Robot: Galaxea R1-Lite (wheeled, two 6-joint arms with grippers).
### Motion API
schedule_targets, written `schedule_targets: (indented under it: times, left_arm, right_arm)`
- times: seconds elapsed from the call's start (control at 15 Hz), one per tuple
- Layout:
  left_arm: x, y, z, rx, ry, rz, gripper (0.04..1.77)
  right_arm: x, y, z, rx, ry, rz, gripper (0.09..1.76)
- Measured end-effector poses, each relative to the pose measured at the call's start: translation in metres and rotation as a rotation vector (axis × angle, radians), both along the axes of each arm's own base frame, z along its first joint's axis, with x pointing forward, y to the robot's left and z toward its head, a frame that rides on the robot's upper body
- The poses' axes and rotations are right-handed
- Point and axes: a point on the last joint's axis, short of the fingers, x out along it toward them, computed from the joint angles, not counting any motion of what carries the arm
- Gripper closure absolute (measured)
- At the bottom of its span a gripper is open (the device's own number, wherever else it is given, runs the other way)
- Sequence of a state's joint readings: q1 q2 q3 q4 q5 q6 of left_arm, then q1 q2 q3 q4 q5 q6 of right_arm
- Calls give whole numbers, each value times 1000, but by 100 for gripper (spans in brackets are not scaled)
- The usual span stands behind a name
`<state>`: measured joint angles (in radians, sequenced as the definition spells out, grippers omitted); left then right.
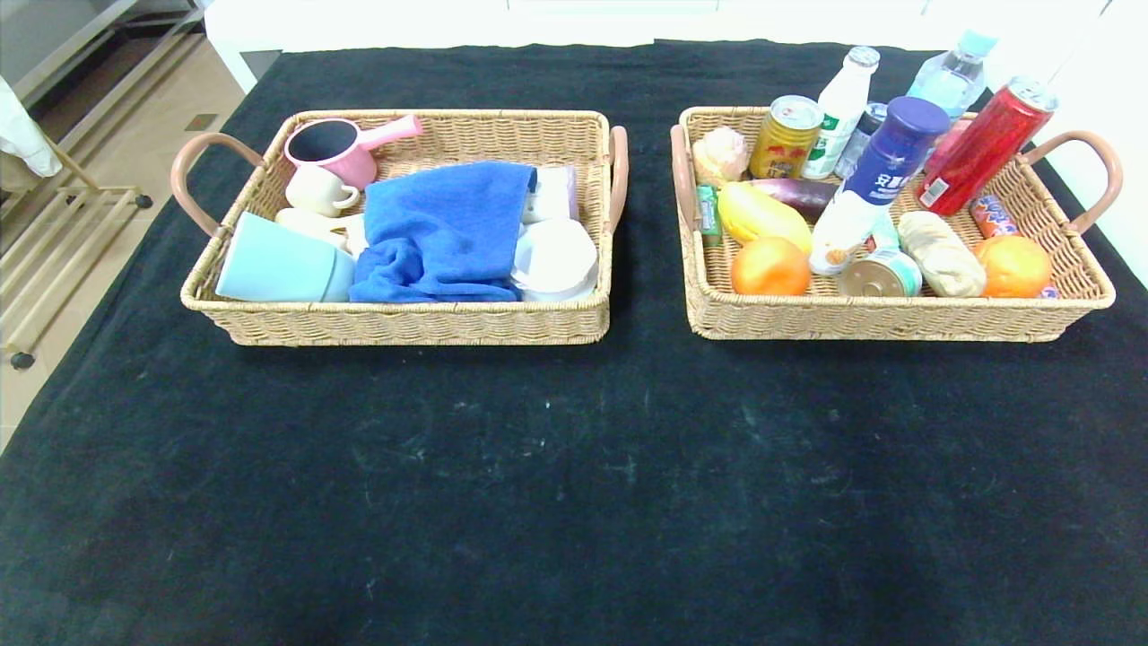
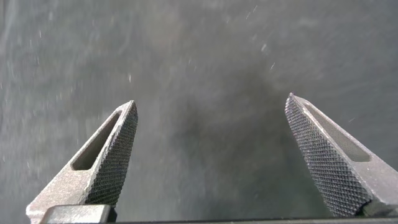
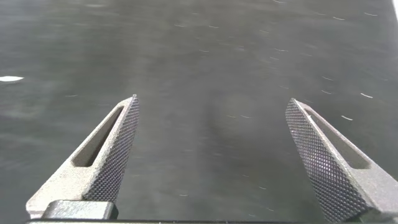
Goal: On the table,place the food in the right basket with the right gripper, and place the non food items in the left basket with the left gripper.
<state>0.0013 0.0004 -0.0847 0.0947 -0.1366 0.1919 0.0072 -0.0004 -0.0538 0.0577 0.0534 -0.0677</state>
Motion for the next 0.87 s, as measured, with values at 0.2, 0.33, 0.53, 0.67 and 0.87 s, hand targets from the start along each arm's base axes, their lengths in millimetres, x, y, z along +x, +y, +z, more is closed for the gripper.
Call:
schedule_targets:
  times: [0.2,0.33,0.53,0.67,0.87]
  left_arm:
    - [2,1,-6,1,27,54,9]
    - [4,2,-11,-18,41,77,9]
    - [4,3,-14,-131,59,118,9]
    - [5,3,-13,-176,56,138,9]
    - [5,3,-13,-187,45,141,9]
  right_arm:
    - [3,-1,-8,3,18,-39,14]
    - [3,-1,-9,36,24,-42,14]
    - [3,-1,-10,62,26,-52,14]
    - [3,-1,-10,66,26,-52,14]
    - [3,-1,-9,77,25,-53,14]
